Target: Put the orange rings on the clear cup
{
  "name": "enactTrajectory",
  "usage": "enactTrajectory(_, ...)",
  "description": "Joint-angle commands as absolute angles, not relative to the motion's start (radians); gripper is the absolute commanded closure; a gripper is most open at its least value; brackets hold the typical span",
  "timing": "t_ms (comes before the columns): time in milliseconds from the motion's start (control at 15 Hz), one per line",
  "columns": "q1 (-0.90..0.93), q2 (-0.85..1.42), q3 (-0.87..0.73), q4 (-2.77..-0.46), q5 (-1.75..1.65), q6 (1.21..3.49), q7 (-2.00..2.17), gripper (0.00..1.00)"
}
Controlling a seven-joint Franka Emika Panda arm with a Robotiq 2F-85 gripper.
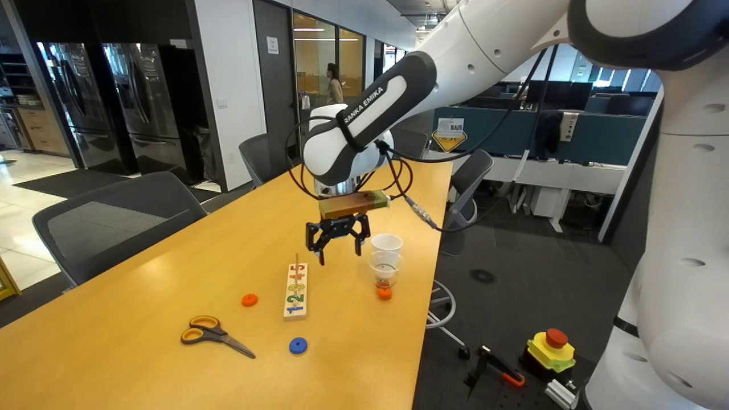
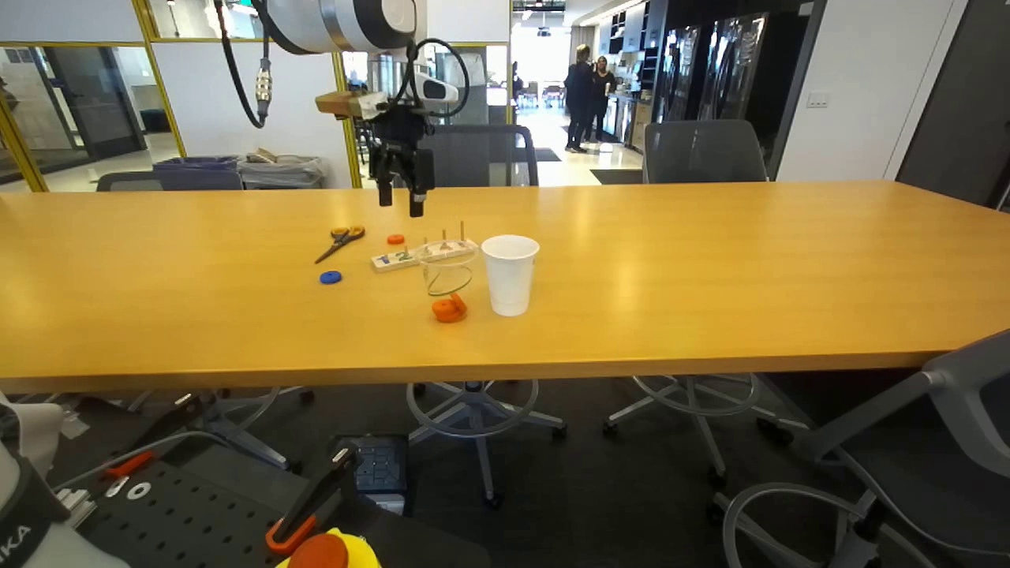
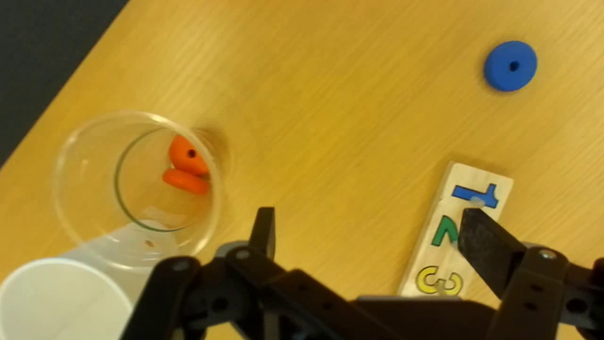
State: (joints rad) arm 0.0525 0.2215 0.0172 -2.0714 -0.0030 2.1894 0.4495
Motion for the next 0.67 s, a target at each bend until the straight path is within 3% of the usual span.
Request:
enactTrajectory(0,0.087,0.366,0.042,-1.917,0.002,2.191,0.368,0.00)
enactTrajectory(600,0.112,0.676,0.066,-1.547,0.016,2.149,0.183,0.00)
